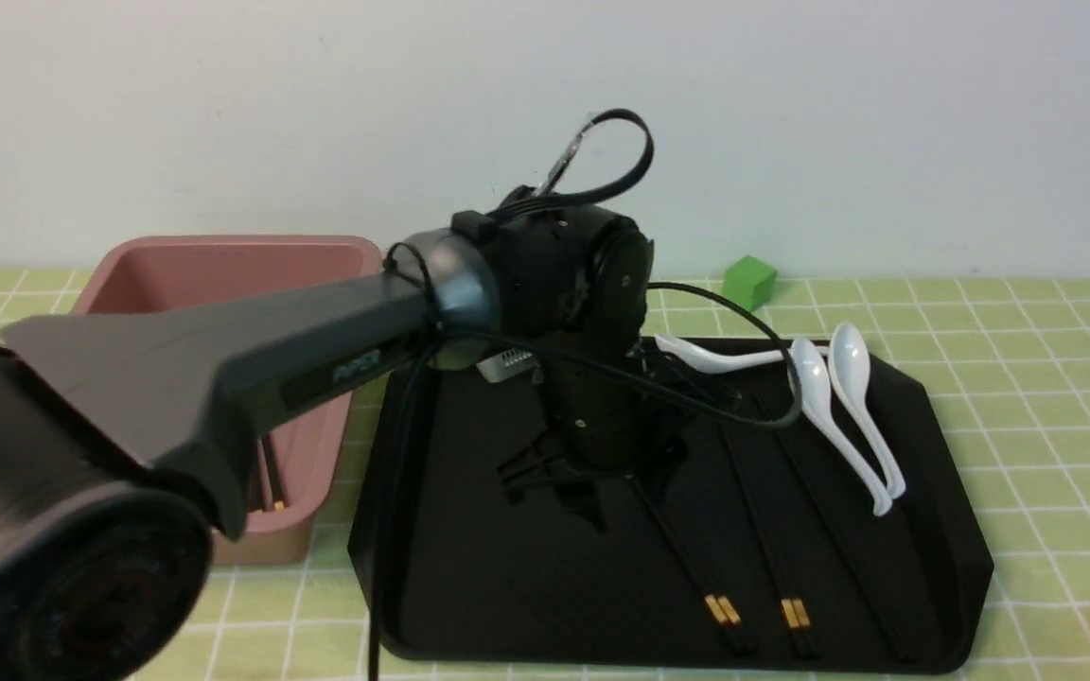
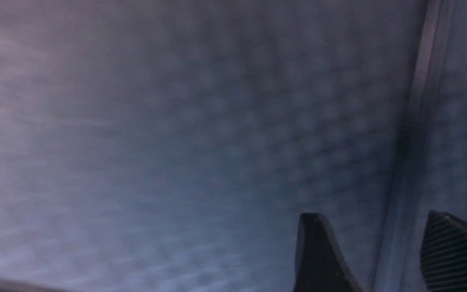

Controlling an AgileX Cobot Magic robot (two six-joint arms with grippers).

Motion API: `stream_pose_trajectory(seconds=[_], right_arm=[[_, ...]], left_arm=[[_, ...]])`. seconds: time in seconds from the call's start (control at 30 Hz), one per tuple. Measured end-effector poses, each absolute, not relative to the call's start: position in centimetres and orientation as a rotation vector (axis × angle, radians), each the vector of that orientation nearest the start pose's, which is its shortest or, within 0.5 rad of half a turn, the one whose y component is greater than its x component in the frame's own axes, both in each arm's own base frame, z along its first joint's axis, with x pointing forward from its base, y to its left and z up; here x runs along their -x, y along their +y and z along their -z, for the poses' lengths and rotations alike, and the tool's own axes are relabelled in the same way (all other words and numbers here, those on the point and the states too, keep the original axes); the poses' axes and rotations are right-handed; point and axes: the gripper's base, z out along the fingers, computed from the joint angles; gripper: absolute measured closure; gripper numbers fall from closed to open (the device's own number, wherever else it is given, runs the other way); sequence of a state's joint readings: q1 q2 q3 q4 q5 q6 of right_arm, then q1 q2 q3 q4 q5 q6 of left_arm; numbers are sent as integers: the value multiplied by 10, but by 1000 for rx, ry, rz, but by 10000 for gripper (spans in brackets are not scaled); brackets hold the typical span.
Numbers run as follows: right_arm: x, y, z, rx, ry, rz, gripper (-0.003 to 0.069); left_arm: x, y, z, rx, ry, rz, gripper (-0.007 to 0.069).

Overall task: On green tablecloth take chopsticks from black tray and put them in box.
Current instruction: 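Reach over to the black tray and grasp a pair of chopsticks with the left gripper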

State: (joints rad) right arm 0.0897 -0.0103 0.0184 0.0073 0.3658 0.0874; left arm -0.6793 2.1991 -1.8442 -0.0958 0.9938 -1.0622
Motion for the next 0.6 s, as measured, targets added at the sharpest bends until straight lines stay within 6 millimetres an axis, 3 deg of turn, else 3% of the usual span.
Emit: stream_pose_trajectory(seconds=[0.23,0.37,0.6], right_arm=[[-52,5,-175,-2,1859,-130,419],[-52,5,-175,-2,1859,-130,419],[-52,5,-175,-2,1859,-130,419]], left_arm=[[-371,-329,-180,712,2923,516,263],[-372,-331,-165,750,2943,485,263],[-371,-333,-157,771,2985,458,267]])
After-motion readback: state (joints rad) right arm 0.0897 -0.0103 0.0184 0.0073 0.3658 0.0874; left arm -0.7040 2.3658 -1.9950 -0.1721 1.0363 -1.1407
